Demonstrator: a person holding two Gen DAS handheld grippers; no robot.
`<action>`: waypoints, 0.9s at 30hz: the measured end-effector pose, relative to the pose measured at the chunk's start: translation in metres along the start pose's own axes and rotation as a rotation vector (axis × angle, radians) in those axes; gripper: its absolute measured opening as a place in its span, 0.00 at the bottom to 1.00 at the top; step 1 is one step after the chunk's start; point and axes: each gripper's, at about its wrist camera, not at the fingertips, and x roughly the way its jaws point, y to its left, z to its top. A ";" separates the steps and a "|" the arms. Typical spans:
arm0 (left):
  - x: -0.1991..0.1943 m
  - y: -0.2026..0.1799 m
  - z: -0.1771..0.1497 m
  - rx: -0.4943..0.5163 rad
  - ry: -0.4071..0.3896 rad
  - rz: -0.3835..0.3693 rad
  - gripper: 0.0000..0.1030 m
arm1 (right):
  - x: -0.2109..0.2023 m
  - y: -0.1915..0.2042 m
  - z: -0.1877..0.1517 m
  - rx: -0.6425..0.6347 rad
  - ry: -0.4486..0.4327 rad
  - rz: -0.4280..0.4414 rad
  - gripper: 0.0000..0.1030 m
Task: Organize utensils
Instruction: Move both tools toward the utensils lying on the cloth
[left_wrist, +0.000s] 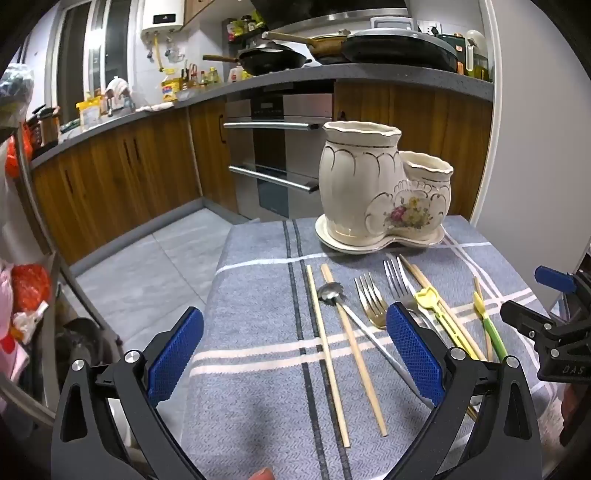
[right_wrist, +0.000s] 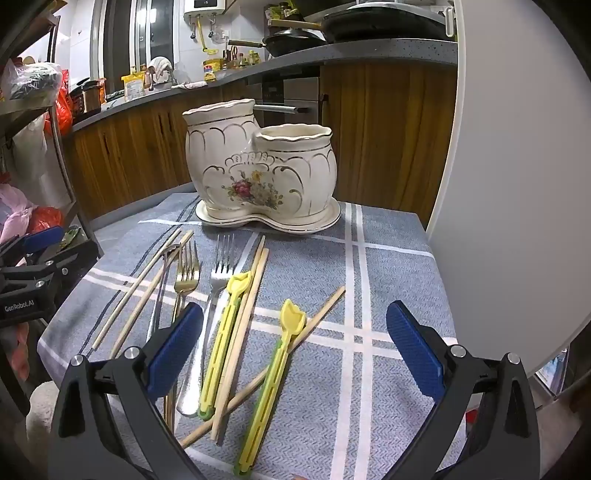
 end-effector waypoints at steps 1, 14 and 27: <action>0.000 0.000 0.000 0.000 0.000 0.000 0.95 | 0.000 0.000 0.000 0.000 0.002 0.001 0.95; 0.002 0.000 -0.001 0.004 0.004 -0.002 0.95 | 0.001 0.000 -0.001 -0.001 0.002 -0.006 0.95; 0.005 -0.003 -0.002 0.005 0.011 -0.003 0.95 | 0.002 -0.001 0.000 0.008 0.006 0.000 0.95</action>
